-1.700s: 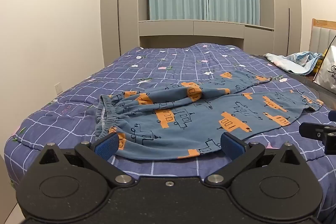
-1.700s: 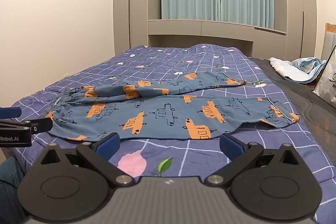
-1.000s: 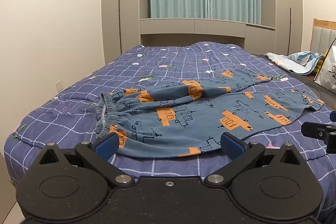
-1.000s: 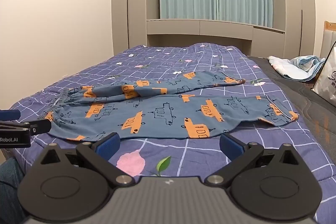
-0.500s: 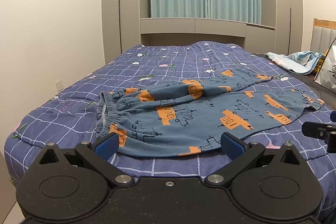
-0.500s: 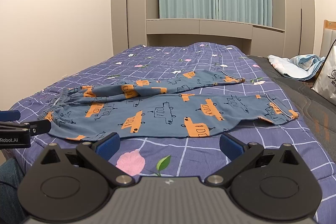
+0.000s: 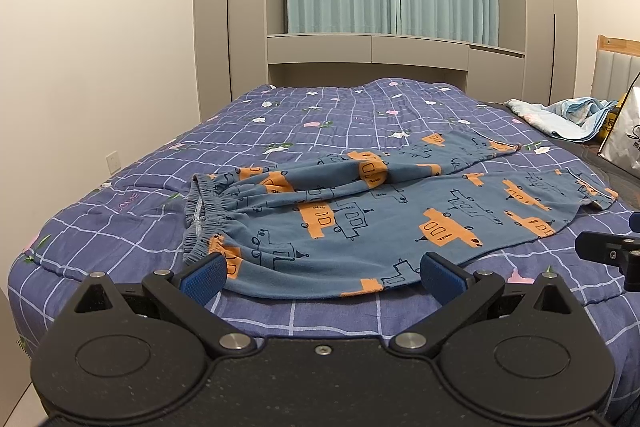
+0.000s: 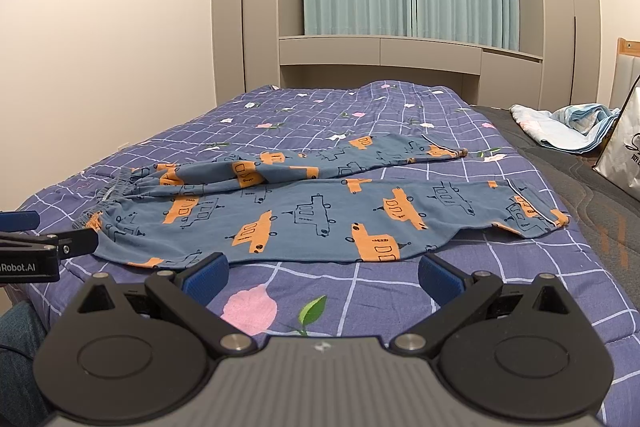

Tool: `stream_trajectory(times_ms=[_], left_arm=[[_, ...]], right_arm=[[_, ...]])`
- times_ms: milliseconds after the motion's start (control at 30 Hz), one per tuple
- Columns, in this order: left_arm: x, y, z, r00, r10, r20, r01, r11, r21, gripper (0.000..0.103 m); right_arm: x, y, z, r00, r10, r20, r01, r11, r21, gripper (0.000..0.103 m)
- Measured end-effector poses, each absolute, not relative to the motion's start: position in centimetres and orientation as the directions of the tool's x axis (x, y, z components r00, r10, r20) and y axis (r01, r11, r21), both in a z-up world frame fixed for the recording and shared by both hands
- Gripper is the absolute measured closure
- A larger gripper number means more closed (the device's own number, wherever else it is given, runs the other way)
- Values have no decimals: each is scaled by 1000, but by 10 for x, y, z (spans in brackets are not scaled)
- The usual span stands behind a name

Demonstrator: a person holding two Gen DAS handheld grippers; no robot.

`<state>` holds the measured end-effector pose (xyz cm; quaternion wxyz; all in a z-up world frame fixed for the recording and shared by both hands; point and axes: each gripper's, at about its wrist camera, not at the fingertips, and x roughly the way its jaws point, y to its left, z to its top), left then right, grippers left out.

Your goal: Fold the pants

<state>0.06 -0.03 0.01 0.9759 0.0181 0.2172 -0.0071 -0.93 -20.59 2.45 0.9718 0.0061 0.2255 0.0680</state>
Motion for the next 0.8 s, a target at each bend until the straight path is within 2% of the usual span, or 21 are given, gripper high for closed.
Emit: stream_trajectory(times_ms=[800], left_arm=[[2, 3, -10, 900, -12, -436, 27, 999, 29, 0]], right_arm=[[-11, -204, 22, 886, 134, -443, -128, 991, 44, 0]])
